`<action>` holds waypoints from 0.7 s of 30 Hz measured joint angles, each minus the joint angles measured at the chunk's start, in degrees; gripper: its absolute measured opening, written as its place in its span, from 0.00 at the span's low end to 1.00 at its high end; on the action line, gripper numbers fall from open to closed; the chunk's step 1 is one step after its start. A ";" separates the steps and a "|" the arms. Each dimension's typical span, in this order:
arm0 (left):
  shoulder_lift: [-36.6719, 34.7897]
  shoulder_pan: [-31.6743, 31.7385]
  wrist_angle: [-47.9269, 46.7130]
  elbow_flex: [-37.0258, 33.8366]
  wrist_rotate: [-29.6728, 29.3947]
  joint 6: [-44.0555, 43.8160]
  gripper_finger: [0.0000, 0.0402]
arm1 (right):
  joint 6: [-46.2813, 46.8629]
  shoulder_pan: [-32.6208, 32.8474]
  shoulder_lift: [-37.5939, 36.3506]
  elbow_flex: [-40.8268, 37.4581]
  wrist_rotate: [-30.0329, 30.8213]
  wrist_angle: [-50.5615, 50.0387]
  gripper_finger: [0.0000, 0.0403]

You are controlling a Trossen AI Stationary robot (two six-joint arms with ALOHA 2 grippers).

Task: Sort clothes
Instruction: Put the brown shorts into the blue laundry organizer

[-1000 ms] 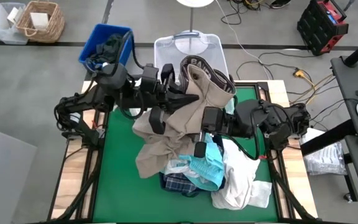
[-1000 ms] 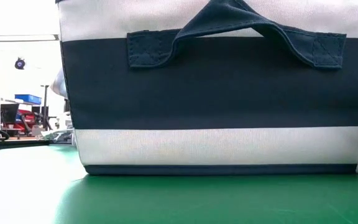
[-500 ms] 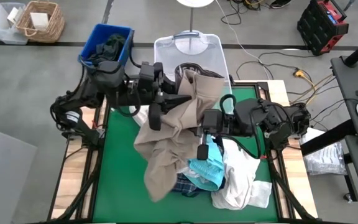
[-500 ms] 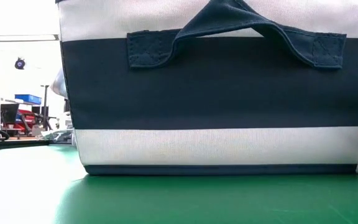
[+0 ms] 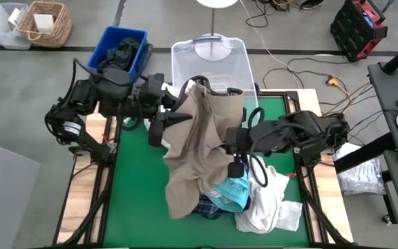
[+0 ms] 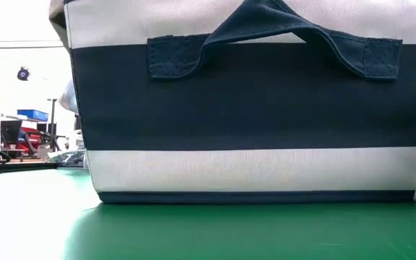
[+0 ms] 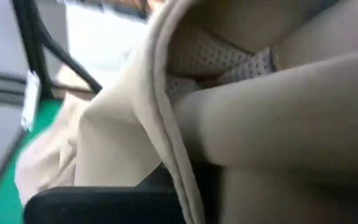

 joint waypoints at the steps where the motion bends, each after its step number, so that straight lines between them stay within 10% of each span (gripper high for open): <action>1: 0.20 0.00 -0.55 0.00 0.00 -0.19 0.34 | 0.13 0.00 0.03 0.00 0.13 -2.12 0.02; 14: 5.16 -0.28 1.79 -0.02 0.79 -0.88 0.34 | 1.39 1.97 0.09 0.00 -12.71 -23.51 0.02; 21: 9.52 -0.24 5.33 -0.11 2.45 1.75 0.34 | 8.27 1.77 0.11 0.00 -8.01 -21.81 0.11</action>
